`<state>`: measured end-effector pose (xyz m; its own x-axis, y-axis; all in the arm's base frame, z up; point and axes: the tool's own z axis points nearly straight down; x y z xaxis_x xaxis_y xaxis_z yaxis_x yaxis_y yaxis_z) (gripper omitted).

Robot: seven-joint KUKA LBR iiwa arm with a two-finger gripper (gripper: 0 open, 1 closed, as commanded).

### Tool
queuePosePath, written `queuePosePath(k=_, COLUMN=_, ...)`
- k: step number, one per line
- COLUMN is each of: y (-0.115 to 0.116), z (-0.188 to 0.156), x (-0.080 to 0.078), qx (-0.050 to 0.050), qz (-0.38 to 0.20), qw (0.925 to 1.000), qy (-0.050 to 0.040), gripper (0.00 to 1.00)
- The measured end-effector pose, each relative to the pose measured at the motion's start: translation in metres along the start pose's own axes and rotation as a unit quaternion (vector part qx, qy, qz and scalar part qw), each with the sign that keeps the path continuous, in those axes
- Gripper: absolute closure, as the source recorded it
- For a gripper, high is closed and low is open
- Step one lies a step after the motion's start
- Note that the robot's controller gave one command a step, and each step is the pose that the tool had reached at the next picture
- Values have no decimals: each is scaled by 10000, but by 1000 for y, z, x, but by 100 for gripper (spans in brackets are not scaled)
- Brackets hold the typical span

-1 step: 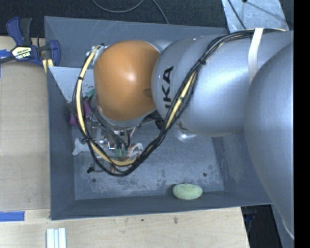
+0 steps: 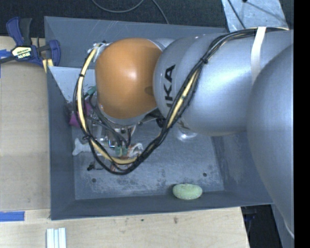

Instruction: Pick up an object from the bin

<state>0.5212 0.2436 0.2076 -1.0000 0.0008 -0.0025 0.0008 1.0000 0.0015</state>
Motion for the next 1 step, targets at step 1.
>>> queuePosePath(k=1, y=-20, z=82, x=-35, qx=-3, qz=-292, qw=9996, qy=-22, gripper=0)
